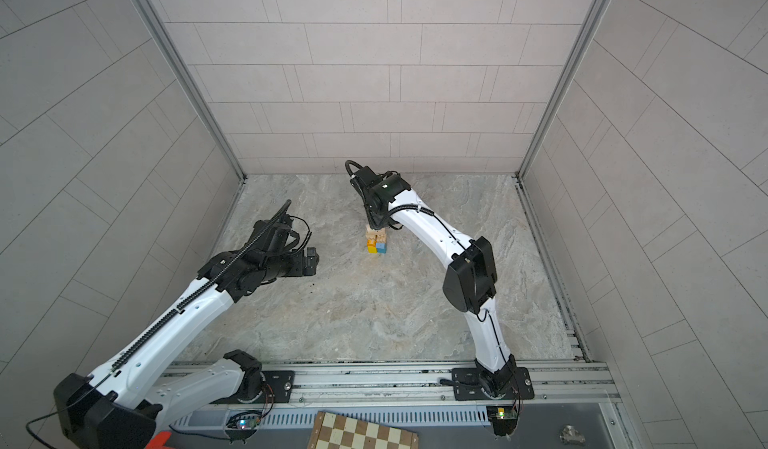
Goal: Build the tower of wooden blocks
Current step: 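Move the right gripper away from the stack to the yellow wedge block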
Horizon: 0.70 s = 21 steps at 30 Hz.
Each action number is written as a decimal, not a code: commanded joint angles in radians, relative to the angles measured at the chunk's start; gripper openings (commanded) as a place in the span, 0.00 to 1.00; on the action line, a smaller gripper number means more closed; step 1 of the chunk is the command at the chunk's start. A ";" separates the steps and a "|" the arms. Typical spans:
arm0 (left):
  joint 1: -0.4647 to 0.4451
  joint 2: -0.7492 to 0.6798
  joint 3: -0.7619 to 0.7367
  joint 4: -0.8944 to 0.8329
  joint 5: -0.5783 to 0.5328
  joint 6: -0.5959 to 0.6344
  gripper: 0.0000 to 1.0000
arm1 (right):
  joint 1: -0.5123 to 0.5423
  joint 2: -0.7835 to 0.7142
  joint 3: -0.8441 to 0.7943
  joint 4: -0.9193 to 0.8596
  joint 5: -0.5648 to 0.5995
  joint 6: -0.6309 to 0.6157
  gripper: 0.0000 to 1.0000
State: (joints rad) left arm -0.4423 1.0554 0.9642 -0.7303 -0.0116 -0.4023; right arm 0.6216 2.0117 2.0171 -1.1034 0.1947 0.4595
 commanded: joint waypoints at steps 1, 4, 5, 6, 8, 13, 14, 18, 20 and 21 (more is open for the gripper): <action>0.004 0.009 0.039 0.005 0.001 0.012 1.00 | -0.042 -0.110 -0.134 0.108 -0.055 -0.003 0.47; 0.000 0.025 0.059 0.005 0.009 0.010 1.00 | -0.088 -0.185 -0.250 0.158 -0.088 -0.007 0.47; -0.001 0.033 0.068 0.003 0.011 0.011 1.00 | -0.108 -0.206 -0.287 0.167 -0.095 -0.005 0.46; -0.002 0.042 0.077 0.001 0.012 0.011 1.00 | -0.128 -0.225 -0.324 0.174 -0.098 -0.005 0.45; -0.005 0.062 0.094 -0.004 0.012 0.015 1.00 | -0.170 -0.263 -0.392 0.197 -0.112 -0.005 0.42; -0.012 0.109 0.134 -0.008 0.027 0.012 1.00 | -0.269 -0.365 -0.559 0.263 -0.132 -0.015 0.31; -0.012 0.119 0.142 -0.009 0.031 0.010 1.00 | -0.289 -0.384 -0.588 0.273 -0.135 -0.016 0.31; -0.024 0.149 0.165 -0.006 0.038 0.004 1.00 | -0.347 -0.435 -0.689 0.301 -0.127 -0.022 0.31; -0.030 0.166 0.176 -0.005 0.040 0.002 1.00 | -0.374 -0.456 -0.738 0.314 -0.116 -0.025 0.33; -0.032 0.171 0.181 -0.003 0.043 -0.002 1.00 | -0.385 -0.463 -0.759 0.320 -0.114 -0.026 0.35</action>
State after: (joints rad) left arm -0.4652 1.2148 1.1099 -0.7300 0.0238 -0.4000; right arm 0.2573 1.5818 1.2995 -0.8120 0.0658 0.4435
